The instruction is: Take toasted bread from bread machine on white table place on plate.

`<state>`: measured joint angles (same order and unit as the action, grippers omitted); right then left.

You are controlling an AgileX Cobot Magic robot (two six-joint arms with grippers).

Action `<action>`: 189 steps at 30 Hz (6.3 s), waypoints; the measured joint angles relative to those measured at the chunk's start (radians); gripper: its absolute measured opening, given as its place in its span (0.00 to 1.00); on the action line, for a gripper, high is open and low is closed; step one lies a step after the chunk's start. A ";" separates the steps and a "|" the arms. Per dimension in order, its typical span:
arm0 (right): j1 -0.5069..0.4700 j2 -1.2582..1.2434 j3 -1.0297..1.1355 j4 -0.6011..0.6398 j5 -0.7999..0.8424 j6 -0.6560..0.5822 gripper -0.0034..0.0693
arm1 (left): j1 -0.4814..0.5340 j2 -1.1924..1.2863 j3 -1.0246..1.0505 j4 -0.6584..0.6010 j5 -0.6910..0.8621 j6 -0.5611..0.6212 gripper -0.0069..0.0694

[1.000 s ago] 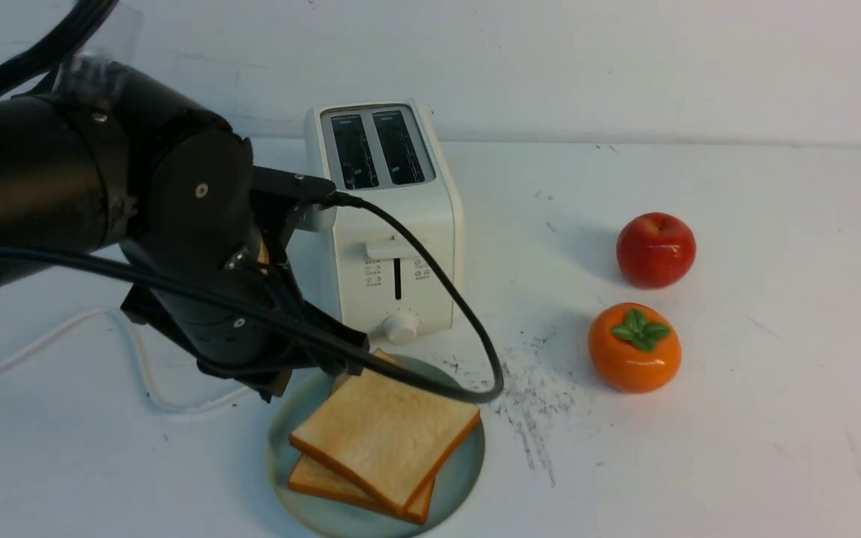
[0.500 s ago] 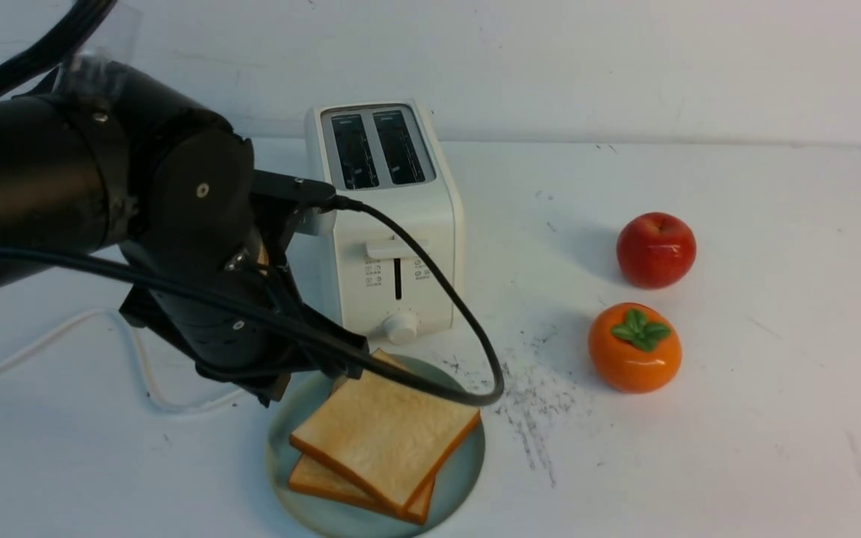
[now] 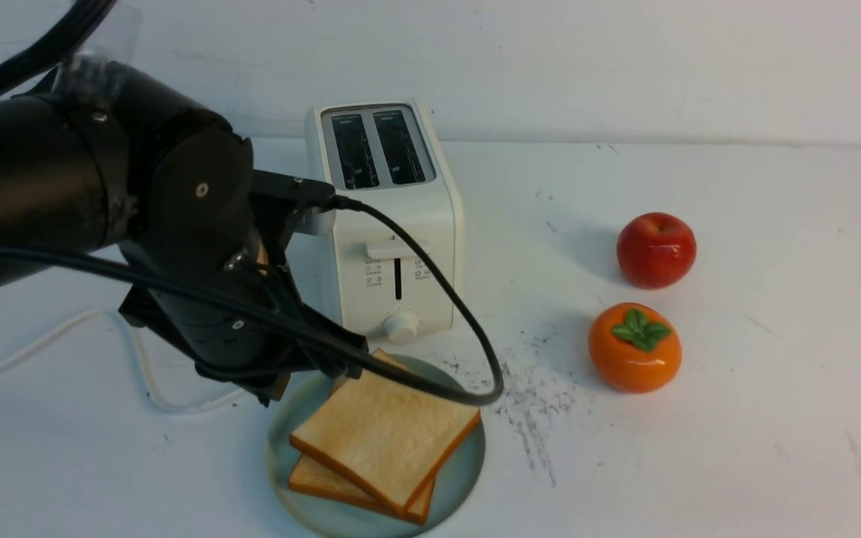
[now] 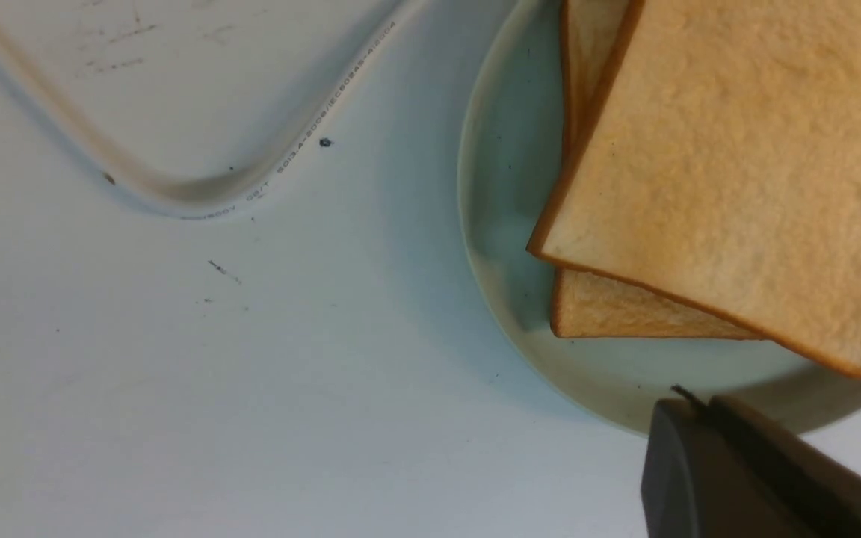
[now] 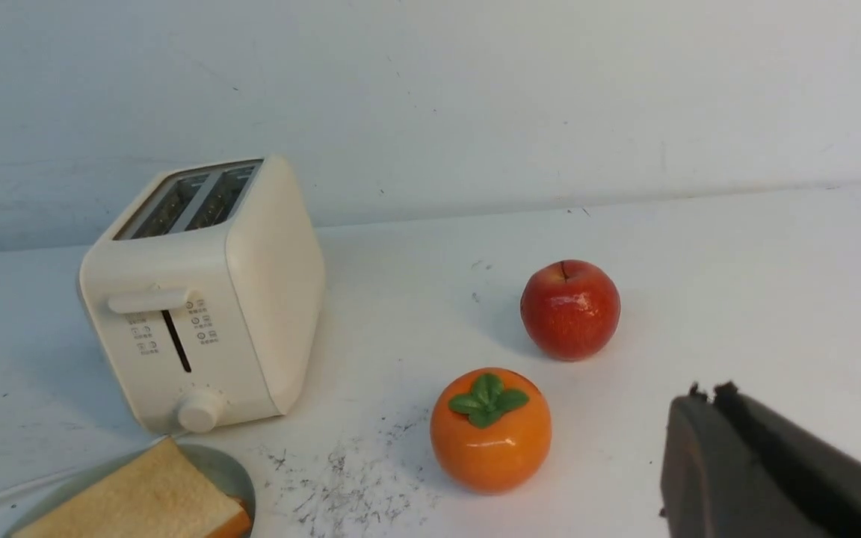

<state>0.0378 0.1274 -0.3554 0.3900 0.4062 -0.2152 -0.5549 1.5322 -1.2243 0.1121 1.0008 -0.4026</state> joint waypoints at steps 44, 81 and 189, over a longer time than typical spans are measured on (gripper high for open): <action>0.125 -0.137 0.367 -0.409 -0.002 0.000 0.09 | 0.000 -0.619 -0.073 -0.087 0.252 -0.124 0.07; 0.104 -0.137 0.368 -0.319 -0.018 0.184 0.11 | 0.000 -0.963 0.348 -0.086 0.183 -0.261 0.08; -0.042 -0.137 0.368 -0.316 -0.018 0.187 0.27 | 0.542 -1.543 1.255 -0.148 -0.613 0.016 0.09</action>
<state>-0.0044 -0.0099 0.0131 0.0744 0.3881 -0.0281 -0.0128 -0.0106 0.0305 -0.0355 0.3879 -0.3861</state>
